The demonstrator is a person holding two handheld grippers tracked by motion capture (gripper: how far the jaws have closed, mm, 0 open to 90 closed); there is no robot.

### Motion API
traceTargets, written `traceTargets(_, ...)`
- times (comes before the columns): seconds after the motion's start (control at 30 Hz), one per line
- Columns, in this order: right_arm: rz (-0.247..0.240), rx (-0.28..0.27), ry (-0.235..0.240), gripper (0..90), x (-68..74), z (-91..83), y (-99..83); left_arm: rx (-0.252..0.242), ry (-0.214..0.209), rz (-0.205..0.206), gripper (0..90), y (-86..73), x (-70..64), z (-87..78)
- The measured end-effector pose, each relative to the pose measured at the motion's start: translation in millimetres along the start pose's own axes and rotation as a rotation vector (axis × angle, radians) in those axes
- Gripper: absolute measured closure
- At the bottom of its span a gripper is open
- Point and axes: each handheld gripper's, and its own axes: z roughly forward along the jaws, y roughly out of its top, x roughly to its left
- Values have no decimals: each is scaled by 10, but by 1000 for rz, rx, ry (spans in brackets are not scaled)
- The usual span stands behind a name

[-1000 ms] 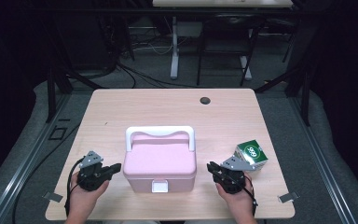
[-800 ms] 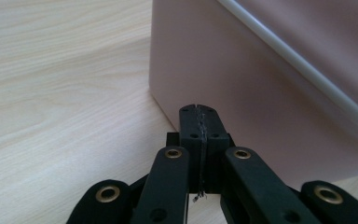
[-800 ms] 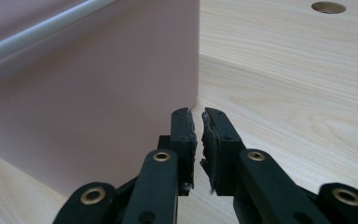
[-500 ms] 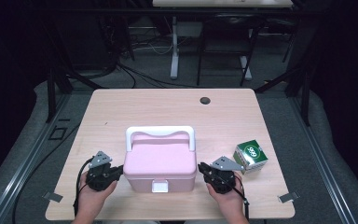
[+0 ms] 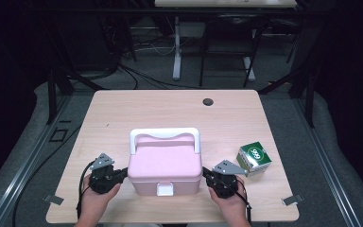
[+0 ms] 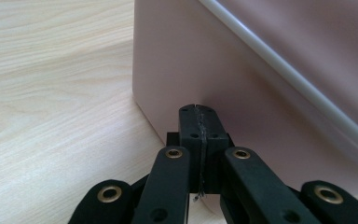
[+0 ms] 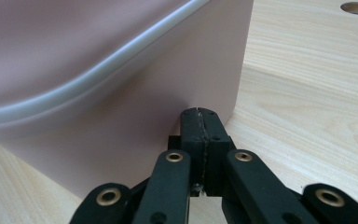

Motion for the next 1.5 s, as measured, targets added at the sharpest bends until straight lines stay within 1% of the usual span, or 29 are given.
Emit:
traceTargets(0.03,-2,-1,4,900,-6,-8,-4,3,0,6,900,3,-6,3)
traceTargets(0.13,8,2,6,900,-16,-34,-12,3,-3,7,900,1,-30,10)
traceTargets(0.3,11,12,3,900,-30,-76,-24,5,-13,9,900,1,-56,21)
traceTargets(0.33,13,13,12,900,-38,-94,-31,10,-13,17,900,3,-68,21)
traceTargets(0.5,17,23,20,900,-44,-135,-41,11,-19,16,900,-2,-85,23)
traceTargets(0.6,16,25,12,900,-41,-140,-43,12,-23,18,900,-6,-96,19)
traceTargets(0.8,8,34,15,900,-46,-165,-47,12,-35,14,900,-18,-95,18)
traceTargets(0.87,7,27,16,900,-46,-161,-49,10,-39,15,900,-19,-87,20)
traceTargets(0.93,5,33,18,900,-50,-165,-46,13,-37,23,900,-16,-80,21)
traceTargets(1.03,8,33,20,898,-61,-161,-44,12,-40,24,900,-12,-72,21)
traceTargets(1.07,7,33,26,864,-86,-156,-37,17,-46,30,900,-2,-69,10)
traceTargets(1.1,12,36,34,850,-101,-161,-33,15,-46,30,899,0,-68,7)
traceTargets(1.27,17,37,42,817,-124,-168,-23,9,-55,18,885,14,-48,-17)
traceTargets(1.33,34,37,34,789,-131,-180,-9,-8,-64,1,877,23,-34,-26)
traceTargets(1.37,43,26,40,766,-142,-199,4,-7,-69,1,872,35,-25,-36)
traceTargets(1.43,43,25,43,760,-146,-207,12,-10,-68,6,859,55,-14,-49)
traceTargets(1.47,39,10,56,738,-161,-218,33,-14,-71,1,847,79,-4,-63)
traceTargets(1.5,34,17,53,724,-168,-231,49,-17,-71,-2,836,90,0,-75)
